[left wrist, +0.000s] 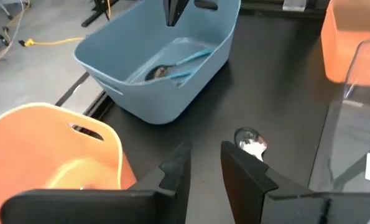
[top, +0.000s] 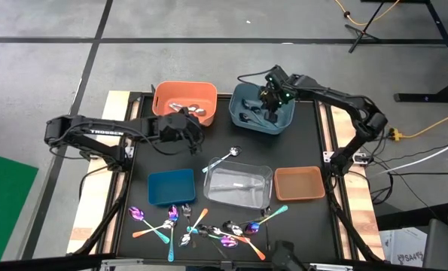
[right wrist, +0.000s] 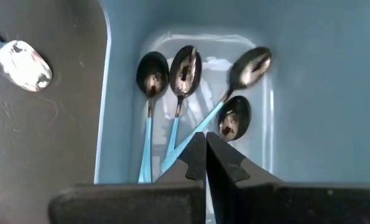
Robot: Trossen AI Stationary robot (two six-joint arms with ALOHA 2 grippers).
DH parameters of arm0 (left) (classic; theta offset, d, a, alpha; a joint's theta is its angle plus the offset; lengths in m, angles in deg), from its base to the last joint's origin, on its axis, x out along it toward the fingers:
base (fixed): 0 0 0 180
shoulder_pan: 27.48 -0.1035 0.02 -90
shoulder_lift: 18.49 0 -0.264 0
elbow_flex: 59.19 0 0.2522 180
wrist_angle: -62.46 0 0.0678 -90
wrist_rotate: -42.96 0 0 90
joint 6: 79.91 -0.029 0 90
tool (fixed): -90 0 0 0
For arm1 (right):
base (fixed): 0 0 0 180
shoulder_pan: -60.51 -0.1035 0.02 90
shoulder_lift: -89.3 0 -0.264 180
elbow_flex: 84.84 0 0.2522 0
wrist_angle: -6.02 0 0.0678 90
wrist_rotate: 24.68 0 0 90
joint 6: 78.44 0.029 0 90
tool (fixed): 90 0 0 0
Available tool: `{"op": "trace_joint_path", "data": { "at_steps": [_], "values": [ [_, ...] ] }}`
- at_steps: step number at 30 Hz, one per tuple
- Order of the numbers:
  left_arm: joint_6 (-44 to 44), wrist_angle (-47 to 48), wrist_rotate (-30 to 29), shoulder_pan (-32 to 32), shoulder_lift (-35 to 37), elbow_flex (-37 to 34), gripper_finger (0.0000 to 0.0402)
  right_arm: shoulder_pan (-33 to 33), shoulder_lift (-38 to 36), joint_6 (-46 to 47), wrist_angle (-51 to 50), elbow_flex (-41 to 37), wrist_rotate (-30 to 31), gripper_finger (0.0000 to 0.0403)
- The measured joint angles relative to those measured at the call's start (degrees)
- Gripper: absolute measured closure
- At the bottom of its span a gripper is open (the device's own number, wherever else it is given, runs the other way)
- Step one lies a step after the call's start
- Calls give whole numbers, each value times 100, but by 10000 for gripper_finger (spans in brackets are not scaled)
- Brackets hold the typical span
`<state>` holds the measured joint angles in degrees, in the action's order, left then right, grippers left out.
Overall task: Sort silverware by color (type)
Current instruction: Put the white patterned spoon into the orange bin
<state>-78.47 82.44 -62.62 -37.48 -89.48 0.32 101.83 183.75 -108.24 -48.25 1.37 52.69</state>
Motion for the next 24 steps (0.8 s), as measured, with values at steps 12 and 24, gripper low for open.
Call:
{"op": "trace_joint_path", "data": {
  "at_steps": [12,24],
  "values": [
    [1097,-561,9,0,-185,-4,319,-2,118,-7,22,0,7,402],
    [1792,-83,1197,-365,-1046,1468,319,-11,118,15,-6,0,-163,402]
  ]
}}
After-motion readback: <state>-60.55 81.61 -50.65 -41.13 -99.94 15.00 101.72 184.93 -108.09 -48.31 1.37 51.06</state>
